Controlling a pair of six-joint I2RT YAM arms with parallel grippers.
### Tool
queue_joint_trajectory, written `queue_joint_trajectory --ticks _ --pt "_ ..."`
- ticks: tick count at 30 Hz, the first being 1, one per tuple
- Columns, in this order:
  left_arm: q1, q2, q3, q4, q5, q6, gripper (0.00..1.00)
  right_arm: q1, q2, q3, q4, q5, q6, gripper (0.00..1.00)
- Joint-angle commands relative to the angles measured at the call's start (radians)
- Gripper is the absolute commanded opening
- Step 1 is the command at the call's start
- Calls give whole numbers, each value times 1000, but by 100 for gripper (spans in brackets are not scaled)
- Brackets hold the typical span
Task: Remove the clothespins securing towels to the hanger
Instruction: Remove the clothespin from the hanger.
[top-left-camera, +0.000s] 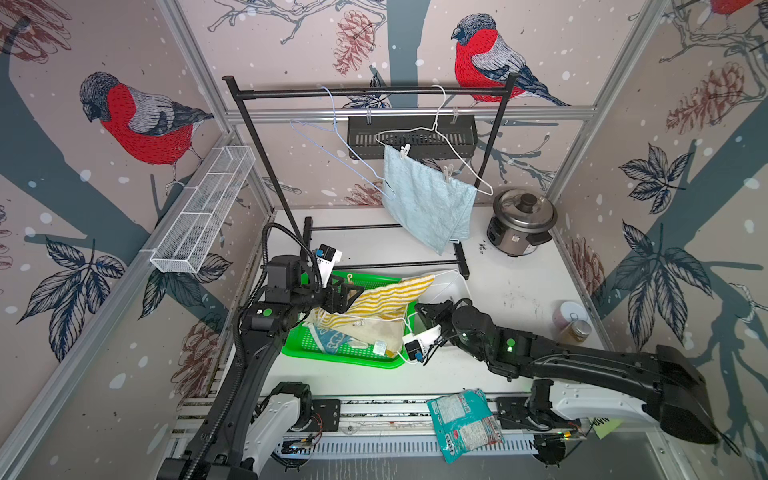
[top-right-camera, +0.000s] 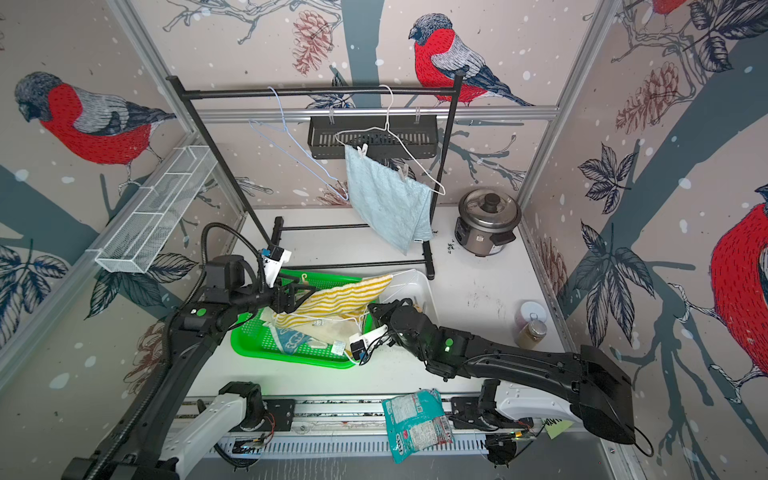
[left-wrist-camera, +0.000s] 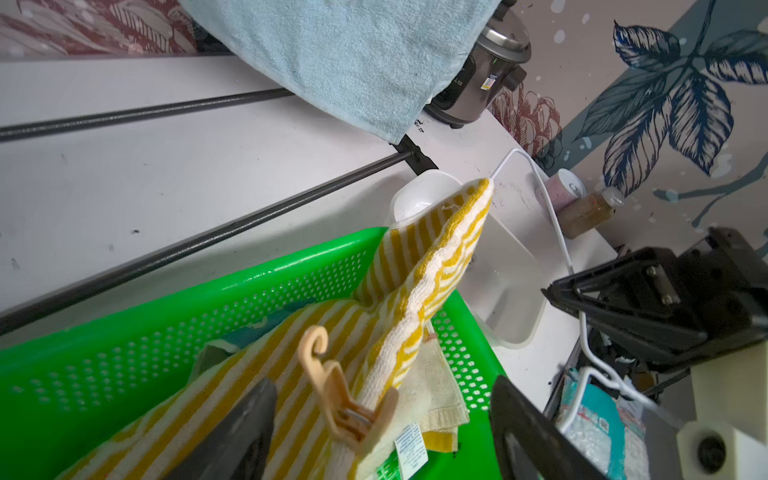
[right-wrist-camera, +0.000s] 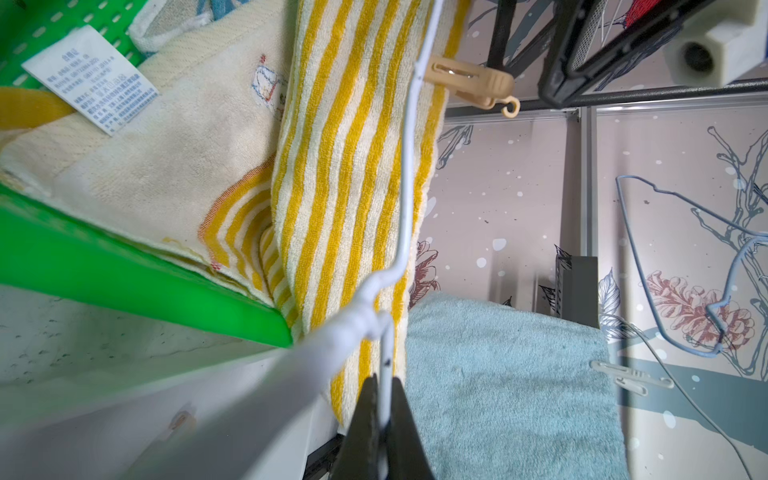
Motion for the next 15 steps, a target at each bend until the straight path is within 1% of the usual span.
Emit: queue_joint_trajectory --ticks 1,4,8,10,13,15 --pt "1 -70 -49 105 25 153 81 0 -3 9 27 -11 29 0" --pt "1 -87 -69 137 9 171 81 0 0 11 25 -12 30 0" --pt "1 -26 -48 95 39 222 81 3 2 15 25 -15 27 0" --pt "1 -1 -41 97 51 230 79 4 3 13 30 -16 25 0" --pt "1 35 -33 118 103 212 74 8 6 12 37 -14 21 0" --pt "1 57 -22 117 128 209 69 8 6 12 39 -13 19 0"
